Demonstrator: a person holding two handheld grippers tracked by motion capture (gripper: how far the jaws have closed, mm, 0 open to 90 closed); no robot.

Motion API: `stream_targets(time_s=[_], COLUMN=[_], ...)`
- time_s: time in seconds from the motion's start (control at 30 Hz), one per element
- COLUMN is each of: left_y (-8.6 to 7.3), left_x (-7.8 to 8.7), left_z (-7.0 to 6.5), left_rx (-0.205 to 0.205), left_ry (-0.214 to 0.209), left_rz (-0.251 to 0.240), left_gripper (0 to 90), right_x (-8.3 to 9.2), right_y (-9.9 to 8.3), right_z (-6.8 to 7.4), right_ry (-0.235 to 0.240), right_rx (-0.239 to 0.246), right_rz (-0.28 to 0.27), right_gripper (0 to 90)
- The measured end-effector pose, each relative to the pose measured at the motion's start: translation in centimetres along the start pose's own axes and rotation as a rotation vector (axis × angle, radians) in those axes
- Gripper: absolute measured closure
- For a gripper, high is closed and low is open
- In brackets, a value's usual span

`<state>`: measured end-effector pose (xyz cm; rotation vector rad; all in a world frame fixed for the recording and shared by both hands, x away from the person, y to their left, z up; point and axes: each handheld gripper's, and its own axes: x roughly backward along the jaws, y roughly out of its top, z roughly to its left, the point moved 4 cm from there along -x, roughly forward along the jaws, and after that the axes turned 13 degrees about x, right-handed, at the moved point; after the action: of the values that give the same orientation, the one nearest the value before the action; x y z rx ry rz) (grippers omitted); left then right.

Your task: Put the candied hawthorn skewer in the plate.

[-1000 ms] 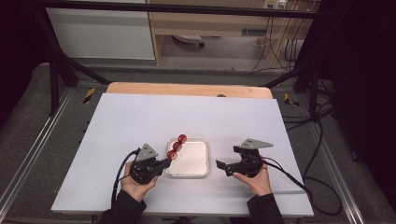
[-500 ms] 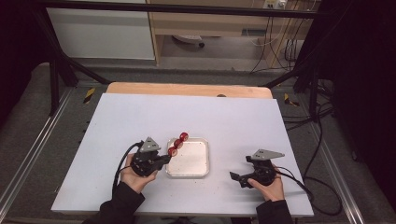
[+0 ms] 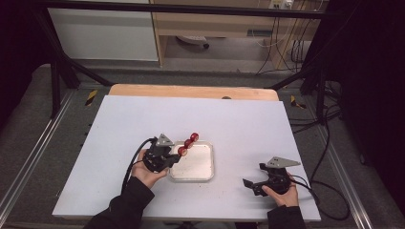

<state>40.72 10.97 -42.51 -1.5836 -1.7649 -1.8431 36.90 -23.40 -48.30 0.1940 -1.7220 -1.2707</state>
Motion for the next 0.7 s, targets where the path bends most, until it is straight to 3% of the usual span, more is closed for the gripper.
stream_targets(time_s=[0.5,0.7], left_y=[-0.9,-1.4], left_x=[-2.5,-3.4], left_z=[0.0,-0.1], left_rx=[0.006,0.016], left_ry=[0.054,0.056], left_rz=[0.109,0.135], left_gripper=[88.0,88.0], right_x=[0.5,0.4], right_y=[-0.2,-0.1], right_z=[-0.1,-0.1], right_ry=[0.010,0.013], right_rx=[-0.013,-0.015], right_rz=[-0.020,-0.024], right_gripper=[1.0,1.0])
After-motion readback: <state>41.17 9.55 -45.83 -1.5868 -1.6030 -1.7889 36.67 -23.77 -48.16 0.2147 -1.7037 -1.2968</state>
